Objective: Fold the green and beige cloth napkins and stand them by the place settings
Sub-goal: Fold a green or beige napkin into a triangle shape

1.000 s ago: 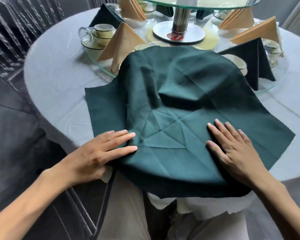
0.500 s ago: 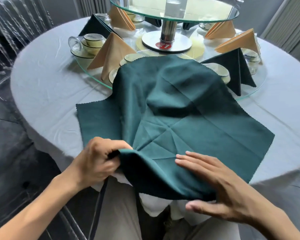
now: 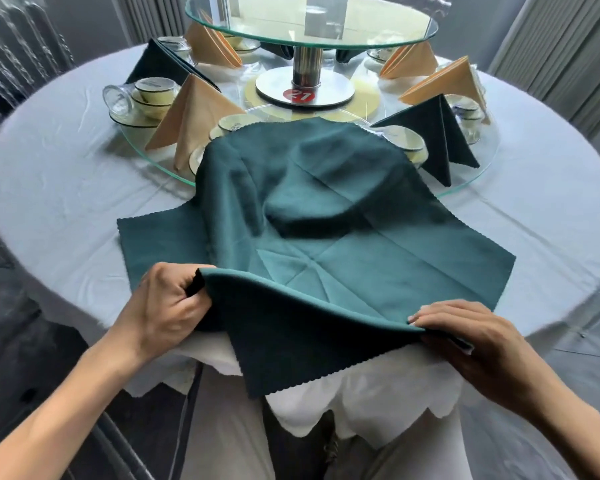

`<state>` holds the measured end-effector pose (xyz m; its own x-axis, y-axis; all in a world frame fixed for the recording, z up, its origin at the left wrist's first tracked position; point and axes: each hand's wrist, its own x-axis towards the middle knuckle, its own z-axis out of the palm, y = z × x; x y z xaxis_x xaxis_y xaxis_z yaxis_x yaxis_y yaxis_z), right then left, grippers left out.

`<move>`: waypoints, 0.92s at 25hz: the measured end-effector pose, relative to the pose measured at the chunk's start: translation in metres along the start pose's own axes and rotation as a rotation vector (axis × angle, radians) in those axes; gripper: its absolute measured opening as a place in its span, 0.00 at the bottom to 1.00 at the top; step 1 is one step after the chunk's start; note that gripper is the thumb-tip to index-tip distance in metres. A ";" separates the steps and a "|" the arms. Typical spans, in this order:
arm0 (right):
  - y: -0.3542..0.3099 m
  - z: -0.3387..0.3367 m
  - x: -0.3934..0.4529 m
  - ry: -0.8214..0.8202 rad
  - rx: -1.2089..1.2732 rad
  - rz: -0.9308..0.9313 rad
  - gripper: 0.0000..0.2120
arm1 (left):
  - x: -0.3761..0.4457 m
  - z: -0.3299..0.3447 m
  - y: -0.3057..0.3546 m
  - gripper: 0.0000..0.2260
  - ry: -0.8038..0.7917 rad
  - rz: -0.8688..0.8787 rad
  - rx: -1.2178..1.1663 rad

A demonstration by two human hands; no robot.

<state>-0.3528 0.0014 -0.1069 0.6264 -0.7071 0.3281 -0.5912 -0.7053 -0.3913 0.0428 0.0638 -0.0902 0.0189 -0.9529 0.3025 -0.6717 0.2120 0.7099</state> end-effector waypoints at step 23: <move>0.078 -0.031 0.040 0.034 -0.286 0.812 0.24 | 0.004 0.049 0.013 0.21 -0.339 0.283 0.559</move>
<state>-0.3897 -0.0830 -0.0977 -0.0584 -0.9960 0.0678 -0.9577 0.0368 -0.2854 -0.0020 0.0519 -0.1114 -0.3829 -0.9118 0.1481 -0.8978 0.4051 0.1729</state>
